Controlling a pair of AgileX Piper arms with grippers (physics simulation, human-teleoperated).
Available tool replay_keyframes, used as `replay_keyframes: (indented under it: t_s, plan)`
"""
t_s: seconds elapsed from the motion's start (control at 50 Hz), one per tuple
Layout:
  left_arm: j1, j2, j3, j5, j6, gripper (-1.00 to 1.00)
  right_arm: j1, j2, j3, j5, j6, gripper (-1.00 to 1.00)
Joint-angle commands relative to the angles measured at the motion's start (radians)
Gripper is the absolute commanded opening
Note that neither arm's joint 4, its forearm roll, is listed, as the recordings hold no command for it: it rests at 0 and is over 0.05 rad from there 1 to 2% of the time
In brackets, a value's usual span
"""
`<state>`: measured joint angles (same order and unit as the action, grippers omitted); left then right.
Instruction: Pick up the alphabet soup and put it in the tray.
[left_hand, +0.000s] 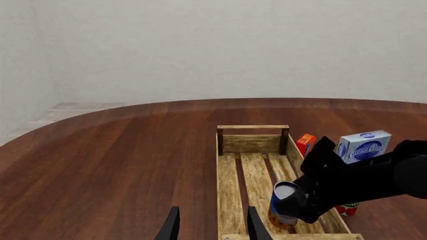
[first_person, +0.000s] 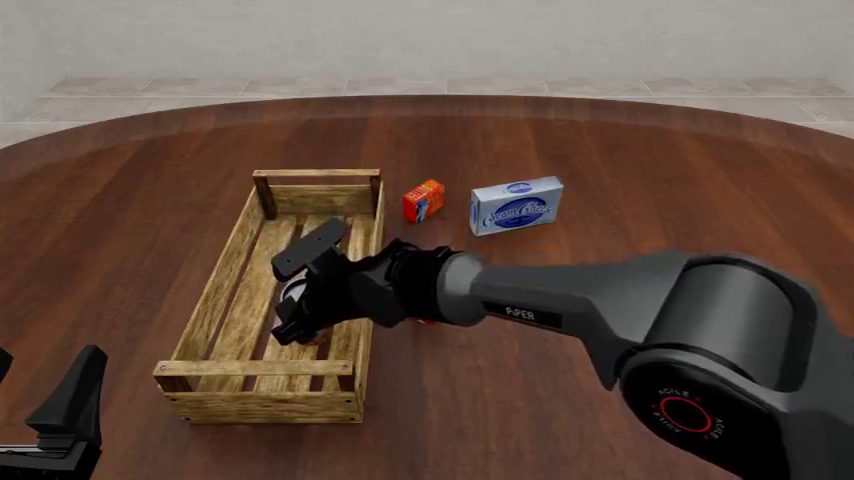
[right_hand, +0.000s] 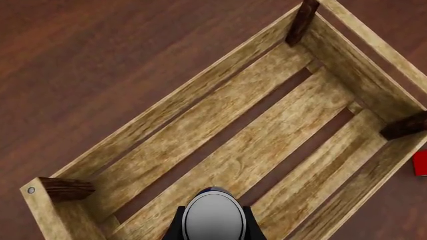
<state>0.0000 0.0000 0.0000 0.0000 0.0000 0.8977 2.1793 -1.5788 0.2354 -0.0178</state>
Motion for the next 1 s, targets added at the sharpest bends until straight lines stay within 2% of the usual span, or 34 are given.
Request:
replay_keyframes:
  t_s: [0.02,1.0]
  plan:
    - [0.0,0.0,0.0,0.0,0.0,1.0,-0.002,0.002,-0.011,-0.003,0.017,-1.0]
    - [0.0,0.0,0.0,0.0,0.0,1.0,0.009,0.021,0.0,-0.023,0.032,-1.0]
